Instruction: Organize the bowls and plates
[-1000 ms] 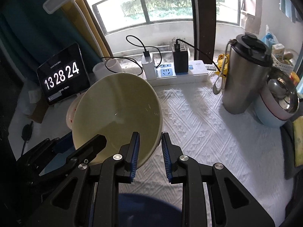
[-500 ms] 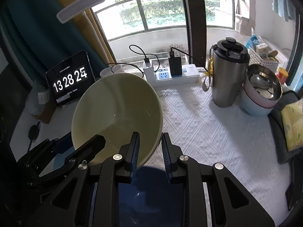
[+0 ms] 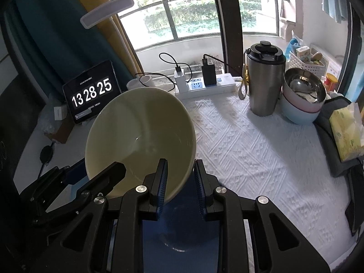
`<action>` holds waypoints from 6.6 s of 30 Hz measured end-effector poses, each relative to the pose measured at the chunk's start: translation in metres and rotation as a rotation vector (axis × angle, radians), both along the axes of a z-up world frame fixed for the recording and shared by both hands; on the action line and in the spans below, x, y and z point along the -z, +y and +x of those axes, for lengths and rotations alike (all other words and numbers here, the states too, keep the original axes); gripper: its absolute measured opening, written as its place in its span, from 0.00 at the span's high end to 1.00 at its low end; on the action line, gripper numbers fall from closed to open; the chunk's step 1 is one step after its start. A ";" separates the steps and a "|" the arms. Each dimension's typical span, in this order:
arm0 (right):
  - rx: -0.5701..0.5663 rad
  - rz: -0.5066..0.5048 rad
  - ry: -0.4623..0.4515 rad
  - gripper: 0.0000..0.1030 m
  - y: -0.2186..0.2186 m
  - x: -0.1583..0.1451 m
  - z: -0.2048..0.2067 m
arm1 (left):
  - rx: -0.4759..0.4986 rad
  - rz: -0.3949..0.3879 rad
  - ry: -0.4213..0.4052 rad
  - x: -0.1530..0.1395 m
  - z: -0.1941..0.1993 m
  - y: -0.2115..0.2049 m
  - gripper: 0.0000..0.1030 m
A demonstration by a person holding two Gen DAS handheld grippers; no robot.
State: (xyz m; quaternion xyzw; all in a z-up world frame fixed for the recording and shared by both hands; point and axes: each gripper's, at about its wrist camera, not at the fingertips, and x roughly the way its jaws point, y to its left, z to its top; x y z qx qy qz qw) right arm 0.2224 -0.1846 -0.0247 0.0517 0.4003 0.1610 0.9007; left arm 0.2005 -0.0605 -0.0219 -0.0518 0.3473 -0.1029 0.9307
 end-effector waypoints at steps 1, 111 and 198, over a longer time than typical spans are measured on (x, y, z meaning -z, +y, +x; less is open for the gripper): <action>0.001 0.000 0.000 0.75 0.000 0.001 -0.003 | 0.002 0.002 0.000 0.000 -0.002 -0.001 0.58; 0.037 -0.057 0.058 0.74 0.014 0.031 -0.033 | -0.018 0.032 0.051 0.033 -0.029 0.040 0.56; -0.059 -0.073 0.309 0.72 0.198 0.100 0.175 | -0.231 -0.166 0.275 0.111 0.148 0.204 0.54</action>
